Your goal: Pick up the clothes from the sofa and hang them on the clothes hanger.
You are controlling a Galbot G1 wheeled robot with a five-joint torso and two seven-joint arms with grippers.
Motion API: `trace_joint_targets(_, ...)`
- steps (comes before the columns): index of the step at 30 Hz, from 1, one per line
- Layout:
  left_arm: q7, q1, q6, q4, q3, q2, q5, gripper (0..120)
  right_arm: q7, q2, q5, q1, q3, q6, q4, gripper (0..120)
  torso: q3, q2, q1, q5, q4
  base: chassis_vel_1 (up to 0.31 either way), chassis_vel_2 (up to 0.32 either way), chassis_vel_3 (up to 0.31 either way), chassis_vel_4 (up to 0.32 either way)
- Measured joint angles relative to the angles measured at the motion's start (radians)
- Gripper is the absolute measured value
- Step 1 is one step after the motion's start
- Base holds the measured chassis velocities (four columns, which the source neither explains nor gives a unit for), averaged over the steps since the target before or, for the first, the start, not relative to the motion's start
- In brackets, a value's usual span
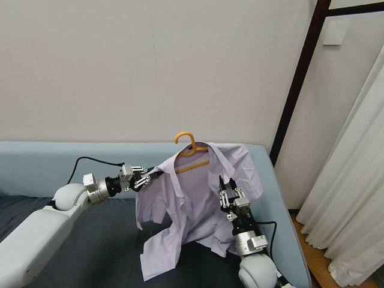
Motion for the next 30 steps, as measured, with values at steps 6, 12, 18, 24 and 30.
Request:
trace_joint_targets(6,0.013,0.0,-0.001,0.003,-0.003,0.001,0.005,7,-0.103,-0.055,0.035,0.029,0.069,0.003,0.045,0,0.0,0.0,0.0,0.0,0.0,0.0,0.0,0.0,0.0)
trace_joint_targets(12,0.047,0.001,-0.001,0.031,0.004,-0.021,0.065,7,-0.239,-0.173,0.053,0.095,0.105,0.003,0.104,0,0.0,0.0,0.0,0.0001,0.0001,0.0,0.0,0.0,0.0)
trace_joint_targets(18,0.058,-0.012,-0.008,0.096,0.016,-0.098,0.131,7,-0.312,-0.276,0.01,0.123,0.107,-0.069,0.165,0,0.0,0.0,0.0,0.0,0.0001,0.0,0.0,0.0,0.0)
trace_joint_targets(24,0.07,-0.036,-0.021,0.153,0.03,-0.179,0.15,7,-0.294,-0.323,-0.194,0.108,0.115,-0.173,0.152,0,0.0,0.0,0.0,0.0001,-0.0002,0.0,0.0,0.0,0.0)
trace_joint_targets(30,0.071,-0.05,-0.032,0.182,0.034,-0.222,0.149,7,-0.238,-0.326,-0.288,0.066,0.115,-0.285,0.15,0,0.0,0.0,0.0,0.0002,-0.0002,0.0,0.0,0.0,0.0)
